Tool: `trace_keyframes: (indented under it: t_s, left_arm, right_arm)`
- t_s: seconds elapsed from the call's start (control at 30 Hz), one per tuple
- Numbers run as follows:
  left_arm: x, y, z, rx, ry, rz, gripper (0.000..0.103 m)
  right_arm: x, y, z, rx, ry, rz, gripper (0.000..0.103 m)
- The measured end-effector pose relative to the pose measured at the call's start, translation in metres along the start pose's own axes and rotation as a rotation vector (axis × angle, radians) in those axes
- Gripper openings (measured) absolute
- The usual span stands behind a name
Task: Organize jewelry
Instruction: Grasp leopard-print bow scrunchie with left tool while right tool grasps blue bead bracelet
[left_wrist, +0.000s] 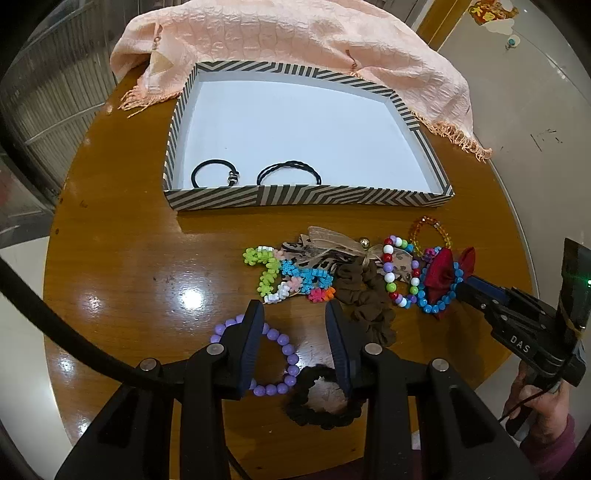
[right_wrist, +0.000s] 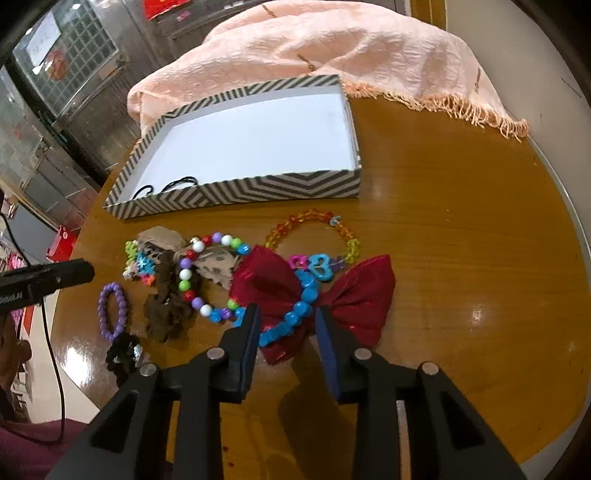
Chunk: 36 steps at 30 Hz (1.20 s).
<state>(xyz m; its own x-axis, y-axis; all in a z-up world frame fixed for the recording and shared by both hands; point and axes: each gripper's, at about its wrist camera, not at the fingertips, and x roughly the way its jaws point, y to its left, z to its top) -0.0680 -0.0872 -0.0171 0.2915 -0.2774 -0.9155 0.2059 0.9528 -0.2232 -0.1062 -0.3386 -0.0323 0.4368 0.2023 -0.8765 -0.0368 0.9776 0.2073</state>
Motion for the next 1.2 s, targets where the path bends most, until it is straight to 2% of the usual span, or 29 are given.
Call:
trace_keyframes:
  t_s: [0.3, 0.37, 0.4, 0.57, 0.67, 0.73, 0.83, 1.03, 1.2]
  left_arm:
    - [0.006, 0.005, 0.003, -0.03, 0.015, 0.002, 0.035]
    - [0.008, 0.006, 0.003, -0.034, 0.021, -0.002, 0.035]
    - [0.009, 0.006, 0.003, -0.035, 0.025, -0.005, 0.035]
    - [0.012, 0.005, 0.005, -0.042, 0.034, -0.014, 0.035]
    - [0.014, 0.005, 0.007, -0.047, 0.036, -0.022, 0.035]
    - [0.014, 0.004, 0.008, -0.045, 0.039, -0.025, 0.035]
    - [0.016, 0.001, 0.01, -0.045, 0.041, -0.035, 0.035]
    - [0.02, -0.005, 0.012, -0.047, 0.049, -0.082, 0.035]
    - [0.029, -0.021, 0.009, -0.023, 0.089, -0.155, 0.035]
  right_arm:
    - [0.015, -0.001, 0.007, -0.005, 0.017, -0.008, 0.026]
    - [0.016, 0.001, 0.007, -0.027, 0.016, -0.023, 0.017]
    - [0.016, 0.002, 0.007, -0.033, 0.018, -0.022, 0.009]
    - [0.003, 0.005, 0.013, -0.043, -0.01, 0.033, 0.009]
    - [-0.013, 0.004, 0.02, -0.013, -0.035, 0.107, 0.009]
    - [-0.025, 0.001, 0.026, 0.026, -0.056, 0.191, 0.009]
    - [-0.037, 0.0, 0.032, 0.047, -0.078, 0.239, 0.009]
    - [-0.052, -0.001, 0.037, 0.056, -0.104, 0.256, 0.009]
    - [-0.052, -0.006, 0.037, 0.067, -0.098, 0.252, 0.009]
